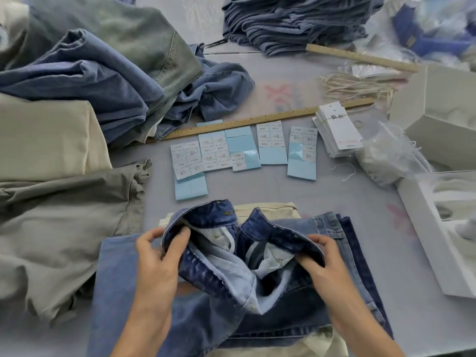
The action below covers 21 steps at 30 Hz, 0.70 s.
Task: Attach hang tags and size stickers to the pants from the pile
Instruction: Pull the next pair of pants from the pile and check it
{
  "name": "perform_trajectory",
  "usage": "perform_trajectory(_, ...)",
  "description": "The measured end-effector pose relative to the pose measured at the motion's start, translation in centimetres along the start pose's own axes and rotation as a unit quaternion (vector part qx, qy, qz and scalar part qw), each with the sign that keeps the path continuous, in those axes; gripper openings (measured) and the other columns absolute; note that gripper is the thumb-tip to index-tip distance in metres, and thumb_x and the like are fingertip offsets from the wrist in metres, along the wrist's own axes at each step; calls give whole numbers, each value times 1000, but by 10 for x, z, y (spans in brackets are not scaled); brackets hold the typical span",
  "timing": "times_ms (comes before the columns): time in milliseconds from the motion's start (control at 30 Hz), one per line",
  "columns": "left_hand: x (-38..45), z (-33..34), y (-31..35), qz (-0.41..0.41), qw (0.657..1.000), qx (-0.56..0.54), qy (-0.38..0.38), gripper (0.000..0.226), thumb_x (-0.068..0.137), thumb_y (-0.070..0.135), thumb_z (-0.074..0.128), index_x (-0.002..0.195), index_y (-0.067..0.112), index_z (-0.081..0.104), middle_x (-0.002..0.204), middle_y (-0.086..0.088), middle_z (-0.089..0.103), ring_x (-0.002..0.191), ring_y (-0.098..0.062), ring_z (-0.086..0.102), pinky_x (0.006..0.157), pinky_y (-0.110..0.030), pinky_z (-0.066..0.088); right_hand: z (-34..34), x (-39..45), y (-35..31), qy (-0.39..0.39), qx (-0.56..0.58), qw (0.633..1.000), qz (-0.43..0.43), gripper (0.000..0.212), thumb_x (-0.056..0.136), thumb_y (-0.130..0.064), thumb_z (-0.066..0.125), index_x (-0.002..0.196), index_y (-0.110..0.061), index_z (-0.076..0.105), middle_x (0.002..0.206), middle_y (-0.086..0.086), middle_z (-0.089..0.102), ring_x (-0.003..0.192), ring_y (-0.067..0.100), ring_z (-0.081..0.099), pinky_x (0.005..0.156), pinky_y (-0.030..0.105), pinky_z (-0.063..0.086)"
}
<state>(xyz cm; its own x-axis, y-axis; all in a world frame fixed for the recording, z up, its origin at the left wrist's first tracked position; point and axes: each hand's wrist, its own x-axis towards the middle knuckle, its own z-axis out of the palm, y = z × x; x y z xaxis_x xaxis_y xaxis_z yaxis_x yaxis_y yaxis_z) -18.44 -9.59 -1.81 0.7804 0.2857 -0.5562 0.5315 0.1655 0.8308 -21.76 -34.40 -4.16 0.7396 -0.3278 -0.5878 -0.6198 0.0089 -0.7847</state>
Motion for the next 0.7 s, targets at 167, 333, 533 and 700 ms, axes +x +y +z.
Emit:
perform_trajectory(167,-25,-6,-21,46,983,-16,-175,70,68,7,81,132,25,58,124,-5,72,114,-21,70,90,-34,60,-12,-7,5,-44,96,994,37,36,88,-9,75,111,-35,64,105,0,76,91,23,75,68,41,62)
perform_trajectory(333,-31,2,-22,145,979,142,-14,77,82,-9,76,122,52,53,72,-4,71,47,-19,63,49,-29,58,-29,-6,-8,1,-70,994,-83,46,87,-3,71,101,-46,68,104,-5,70,79,11,69,52,27,54)
perform_trajectory(533,-55,11,-9,378,872,246,191,50,76,21,50,119,32,71,66,3,43,49,-10,36,54,-12,35,-43,-3,-20,23,-183,961,-205,56,79,5,65,94,-49,63,95,-20,48,89,2,57,73,20,45)
perform_trajectory(700,-74,26,-16,409,870,215,173,28,93,30,58,115,30,75,65,8,51,49,-9,42,53,-16,38,-47,-15,-28,-25,-389,817,-424,53,77,-27,84,117,-47,56,131,-22,47,124,6,45,100,30,38)
